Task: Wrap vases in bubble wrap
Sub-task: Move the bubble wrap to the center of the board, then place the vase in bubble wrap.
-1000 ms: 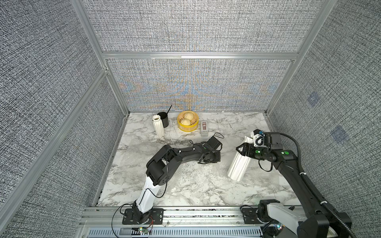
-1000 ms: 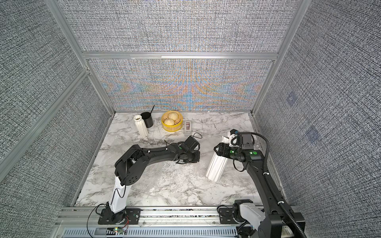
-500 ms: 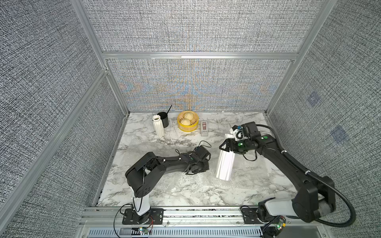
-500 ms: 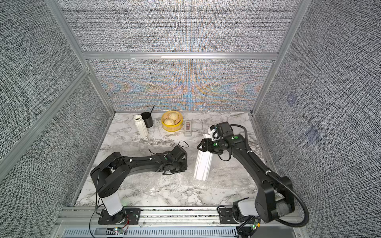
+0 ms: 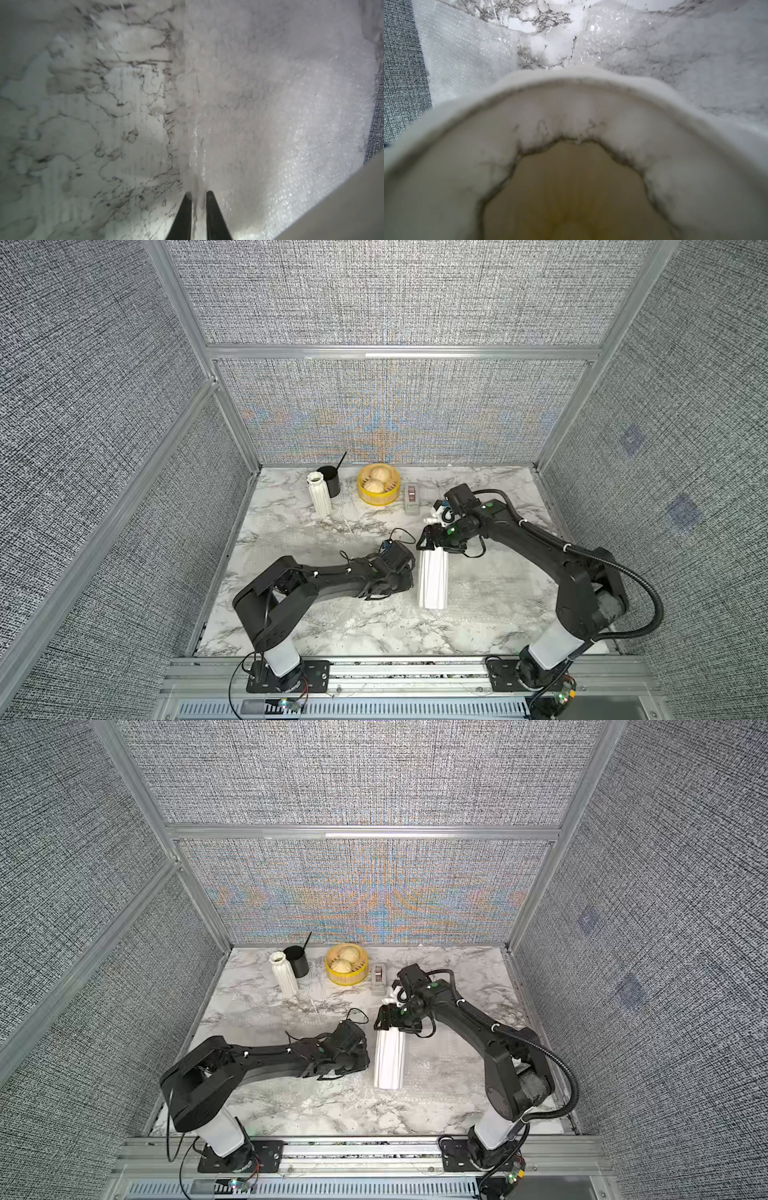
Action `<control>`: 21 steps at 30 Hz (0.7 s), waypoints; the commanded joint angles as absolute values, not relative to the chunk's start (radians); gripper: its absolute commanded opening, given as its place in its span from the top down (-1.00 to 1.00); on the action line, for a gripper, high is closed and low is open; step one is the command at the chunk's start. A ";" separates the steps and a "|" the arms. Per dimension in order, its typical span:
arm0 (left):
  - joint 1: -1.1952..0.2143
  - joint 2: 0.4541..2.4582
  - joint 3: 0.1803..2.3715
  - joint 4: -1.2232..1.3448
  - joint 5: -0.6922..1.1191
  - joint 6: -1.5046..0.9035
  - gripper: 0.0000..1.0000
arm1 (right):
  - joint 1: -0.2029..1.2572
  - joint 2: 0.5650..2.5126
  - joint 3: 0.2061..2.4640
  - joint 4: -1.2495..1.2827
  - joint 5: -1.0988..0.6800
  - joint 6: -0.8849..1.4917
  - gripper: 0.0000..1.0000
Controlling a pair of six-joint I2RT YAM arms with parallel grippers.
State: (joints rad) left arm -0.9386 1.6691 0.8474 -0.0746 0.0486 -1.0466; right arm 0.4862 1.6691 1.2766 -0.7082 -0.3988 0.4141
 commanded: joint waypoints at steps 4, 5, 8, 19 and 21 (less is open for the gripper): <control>-0.927 1.612 0.839 -0.129 -0.014 -1.018 0.24 | 0.516 1.704 1.323 -0.725 -0.425 0.443 0.88; -0.924 1.599 0.831 -0.128 -0.017 -1.019 0.24 | 0.522 1.714 1.332 -0.737 -0.418 0.444 0.88; -0.907 1.567 0.819 -0.160 -0.033 -1.007 0.24 | 0.529 1.736 1.350 -0.753 -0.394 0.449 0.88; -0.844 1.467 0.764 -0.193 -0.044 -0.971 0.23 | 0.546 1.805 1.402 -0.821 -0.368 0.446 0.81; -0.839 1.463 0.756 -0.187 -0.041 -0.978 0.23 | 0.546 1.808 1.384 -0.799 -0.362 0.453 0.76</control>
State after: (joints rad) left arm -0.8455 1.4700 0.7609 -0.1738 -0.0265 -0.9913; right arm 0.5476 1.8072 1.3895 -0.7815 -0.3511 0.4450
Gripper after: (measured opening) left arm 0.386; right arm 0.784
